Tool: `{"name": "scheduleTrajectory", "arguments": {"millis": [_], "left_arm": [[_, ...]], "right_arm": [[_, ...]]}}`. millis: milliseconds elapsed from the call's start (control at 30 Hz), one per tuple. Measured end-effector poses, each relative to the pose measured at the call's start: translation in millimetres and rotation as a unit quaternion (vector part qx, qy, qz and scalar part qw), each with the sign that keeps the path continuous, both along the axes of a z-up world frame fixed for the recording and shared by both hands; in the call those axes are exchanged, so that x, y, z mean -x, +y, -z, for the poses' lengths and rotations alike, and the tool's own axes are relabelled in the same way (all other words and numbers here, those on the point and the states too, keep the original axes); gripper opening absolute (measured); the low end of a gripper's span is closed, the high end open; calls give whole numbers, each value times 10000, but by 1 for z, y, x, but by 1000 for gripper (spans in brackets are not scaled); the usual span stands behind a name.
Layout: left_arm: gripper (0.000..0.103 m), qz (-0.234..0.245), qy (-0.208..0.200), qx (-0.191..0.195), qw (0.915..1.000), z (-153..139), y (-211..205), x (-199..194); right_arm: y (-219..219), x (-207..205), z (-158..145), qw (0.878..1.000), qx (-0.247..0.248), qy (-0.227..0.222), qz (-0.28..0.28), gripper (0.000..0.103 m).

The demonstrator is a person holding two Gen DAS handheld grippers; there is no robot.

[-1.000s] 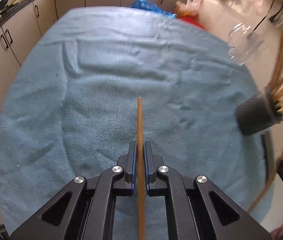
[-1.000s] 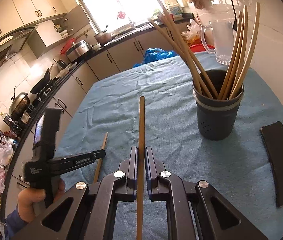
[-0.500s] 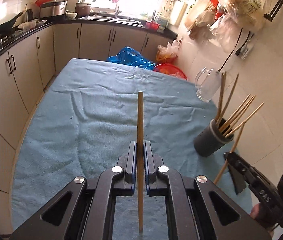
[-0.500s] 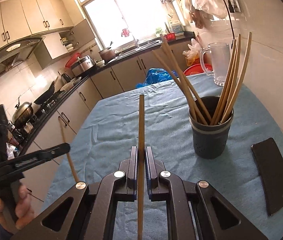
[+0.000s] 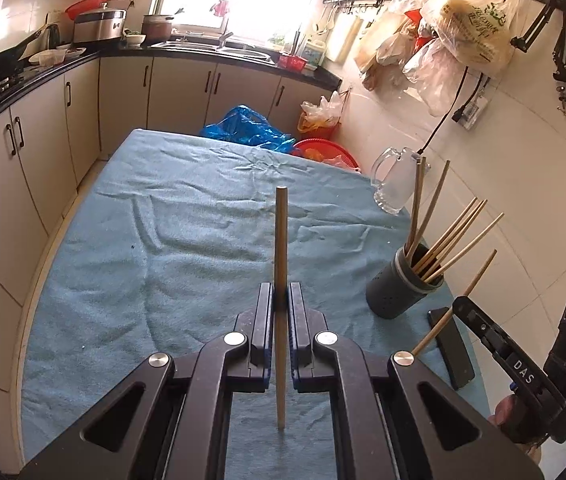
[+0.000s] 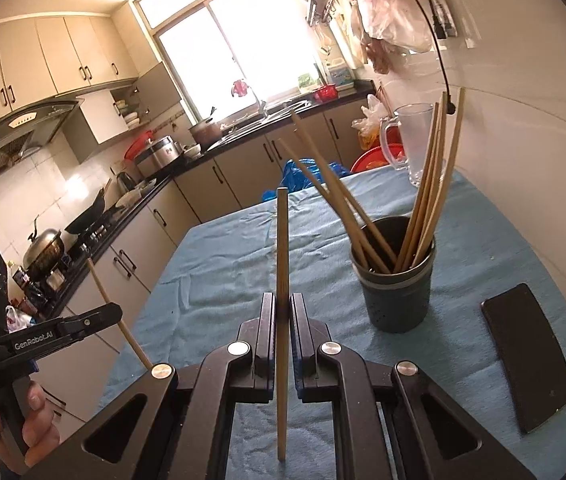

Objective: Organize utensils
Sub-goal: 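Lift the chopstick upright with the left gripper while the right gripper carries its chopstick toward the cup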

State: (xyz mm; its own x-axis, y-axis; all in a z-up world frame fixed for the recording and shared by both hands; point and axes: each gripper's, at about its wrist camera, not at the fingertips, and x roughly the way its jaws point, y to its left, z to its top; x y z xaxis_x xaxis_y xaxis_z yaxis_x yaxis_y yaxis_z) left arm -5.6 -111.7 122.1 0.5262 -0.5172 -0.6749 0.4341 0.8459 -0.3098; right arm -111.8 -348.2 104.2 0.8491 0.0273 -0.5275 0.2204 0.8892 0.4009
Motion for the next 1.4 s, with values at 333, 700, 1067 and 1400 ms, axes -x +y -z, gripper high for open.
{"name": "scheduleTrajectory", "arguments": {"millis": [333,700,1067,1400], "left_arm": [[6,43,-84,54,9999,-9,-5,3],[6,212,-136,63,9997,-19,-18,7],[6,363,-217,29,9991,-29,-37,12],[6,540,-259,44,9982,-40,-57,16]], "right_arm": [[-14,9,-4,9998,-64,-85,186,8],[-19,13,-7,9996,-50,-101,269,8],[-29,19,-9,9992,-98,-142,353,8],[-42,29,-12,9984,-151,-210,498,8]]}}
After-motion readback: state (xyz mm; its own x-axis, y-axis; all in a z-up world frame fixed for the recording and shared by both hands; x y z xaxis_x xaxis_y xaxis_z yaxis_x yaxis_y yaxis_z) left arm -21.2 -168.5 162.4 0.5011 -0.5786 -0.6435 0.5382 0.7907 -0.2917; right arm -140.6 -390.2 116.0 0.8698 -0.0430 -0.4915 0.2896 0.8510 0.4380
